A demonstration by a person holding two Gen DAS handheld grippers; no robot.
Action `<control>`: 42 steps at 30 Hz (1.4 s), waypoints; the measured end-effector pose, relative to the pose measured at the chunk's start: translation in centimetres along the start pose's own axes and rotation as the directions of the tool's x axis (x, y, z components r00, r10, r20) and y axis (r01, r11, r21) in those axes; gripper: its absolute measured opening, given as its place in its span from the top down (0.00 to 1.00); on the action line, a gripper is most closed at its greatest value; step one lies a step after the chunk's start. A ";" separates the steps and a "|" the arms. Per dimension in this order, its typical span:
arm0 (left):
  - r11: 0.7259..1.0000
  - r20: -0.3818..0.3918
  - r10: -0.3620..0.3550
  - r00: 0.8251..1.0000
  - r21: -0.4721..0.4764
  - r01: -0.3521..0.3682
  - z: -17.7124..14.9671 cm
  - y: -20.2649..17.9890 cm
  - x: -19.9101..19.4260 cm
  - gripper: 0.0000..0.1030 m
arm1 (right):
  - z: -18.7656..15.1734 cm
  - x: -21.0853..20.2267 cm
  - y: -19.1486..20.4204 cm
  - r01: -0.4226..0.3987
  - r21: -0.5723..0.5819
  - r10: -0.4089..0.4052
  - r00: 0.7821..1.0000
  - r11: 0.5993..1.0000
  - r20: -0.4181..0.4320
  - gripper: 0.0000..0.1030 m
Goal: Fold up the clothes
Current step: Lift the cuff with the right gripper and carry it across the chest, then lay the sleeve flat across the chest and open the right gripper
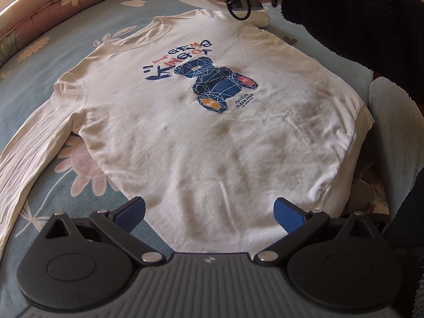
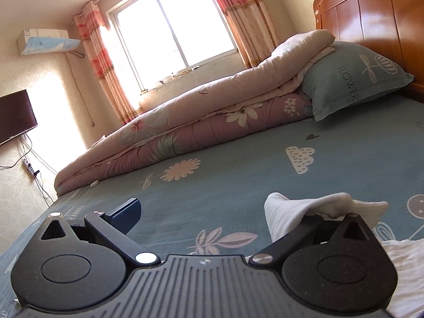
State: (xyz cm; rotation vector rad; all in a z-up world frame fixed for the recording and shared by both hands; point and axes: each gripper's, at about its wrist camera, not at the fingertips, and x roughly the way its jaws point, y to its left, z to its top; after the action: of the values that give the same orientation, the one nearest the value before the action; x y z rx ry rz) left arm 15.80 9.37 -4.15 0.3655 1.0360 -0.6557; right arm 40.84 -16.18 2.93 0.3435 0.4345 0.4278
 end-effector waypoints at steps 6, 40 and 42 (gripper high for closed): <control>1.000 -0.019 0.003 1.000 0.006 -0.003 -0.3 -0.2 0.0 0.01 | -1.2 2.0 3.5 -0.074 -0.036 0.073 0.997 0.997 -0.041 0.00; 0.999 0.005 -0.028 1.000 -0.016 0.028 -1.6 -0.5 0.2 0.01 | -10.7 7.1 11.9 -0.213 -0.224 0.132 0.935 0.951 -0.330 0.00; 0.999 0.006 -0.028 1.000 -0.019 0.028 -1.7 -0.5 0.2 0.01 | -11.1 7.5 12.3 -0.211 -0.256 0.114 0.930 0.943 -0.348 0.00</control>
State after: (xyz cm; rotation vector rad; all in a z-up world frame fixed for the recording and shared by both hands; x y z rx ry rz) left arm 14.41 9.91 -5.18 0.3325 1.0426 -0.6715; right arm 37.76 0.36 -4.03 0.0189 0.6631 0.7102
